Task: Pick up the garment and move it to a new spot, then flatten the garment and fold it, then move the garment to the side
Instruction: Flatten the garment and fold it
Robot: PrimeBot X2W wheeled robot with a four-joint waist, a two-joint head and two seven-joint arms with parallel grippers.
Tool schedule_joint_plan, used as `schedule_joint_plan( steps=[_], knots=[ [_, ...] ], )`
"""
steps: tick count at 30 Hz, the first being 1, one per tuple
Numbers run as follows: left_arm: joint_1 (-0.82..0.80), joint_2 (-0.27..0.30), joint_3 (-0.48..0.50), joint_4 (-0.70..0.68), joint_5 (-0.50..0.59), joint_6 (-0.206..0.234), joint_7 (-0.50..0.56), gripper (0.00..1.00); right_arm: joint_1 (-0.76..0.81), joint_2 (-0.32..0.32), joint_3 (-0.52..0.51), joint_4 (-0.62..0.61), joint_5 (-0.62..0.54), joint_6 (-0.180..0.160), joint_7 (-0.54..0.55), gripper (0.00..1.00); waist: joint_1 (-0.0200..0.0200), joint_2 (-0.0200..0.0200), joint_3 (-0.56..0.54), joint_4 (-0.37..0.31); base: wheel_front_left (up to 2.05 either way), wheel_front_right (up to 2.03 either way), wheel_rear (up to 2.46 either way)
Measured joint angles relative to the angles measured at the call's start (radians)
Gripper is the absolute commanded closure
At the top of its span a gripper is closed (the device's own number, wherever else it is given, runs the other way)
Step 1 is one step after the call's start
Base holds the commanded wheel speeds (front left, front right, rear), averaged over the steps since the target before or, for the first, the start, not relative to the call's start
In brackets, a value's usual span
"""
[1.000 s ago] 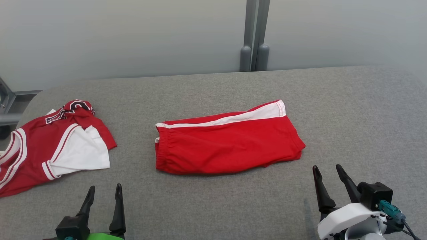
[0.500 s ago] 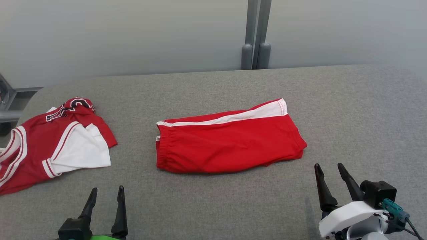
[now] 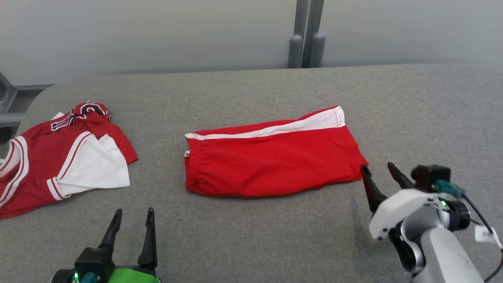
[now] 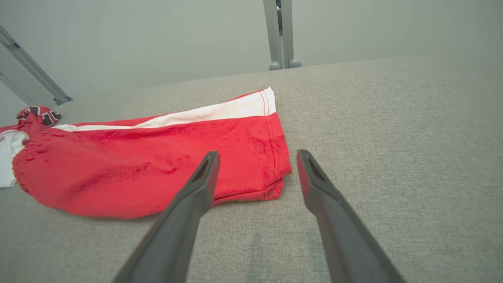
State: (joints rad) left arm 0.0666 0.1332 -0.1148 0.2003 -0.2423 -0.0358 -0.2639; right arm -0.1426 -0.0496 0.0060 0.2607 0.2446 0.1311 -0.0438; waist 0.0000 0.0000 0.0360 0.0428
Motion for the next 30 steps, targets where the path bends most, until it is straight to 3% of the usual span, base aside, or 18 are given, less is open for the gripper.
schedule_joint_plan(
  steps=[5, 13, 21, 30],
  knots=[
    [-0.032, -0.007, -0.016, -0.011, 0.003, -0.012, 0.0, 0.0, -0.168, 0.002, -0.028, 0.036, -0.089, 0.0, 0.358, 0.0, 0.0, 0.0, 0.041, 0.013, 0.0, 0.0, 0.0],
    [-0.095, -0.017, -0.044, -0.008, 0.009, -0.035, -0.001, 0.0, -0.397, 0.0, -0.192, 0.071, -0.202, 0.0, 0.736, 0.0, 0.0, 0.0, 0.117, 0.058, 0.0, 0.0, 0.0],
    [-0.126, -0.03, -0.069, 0.003, 0.013, -0.053, -0.001, 0.0, -0.477, -0.008, -0.262, 0.132, -0.246, 0.0, 0.909, 0.0, 0.0, 0.0, 0.192, 0.12, 0.0, 0.0, 0.0],
    [-0.167, -0.04, -0.065, -0.003, 0.016, -0.065, -0.001, 0.0, -0.544, -0.014, -0.292, 0.169, -0.245, 0.0, 0.973, 0.0, 0.0001, 0.0, 0.28, 0.165, 0.0, 0.0, 0.0]
  ],
)
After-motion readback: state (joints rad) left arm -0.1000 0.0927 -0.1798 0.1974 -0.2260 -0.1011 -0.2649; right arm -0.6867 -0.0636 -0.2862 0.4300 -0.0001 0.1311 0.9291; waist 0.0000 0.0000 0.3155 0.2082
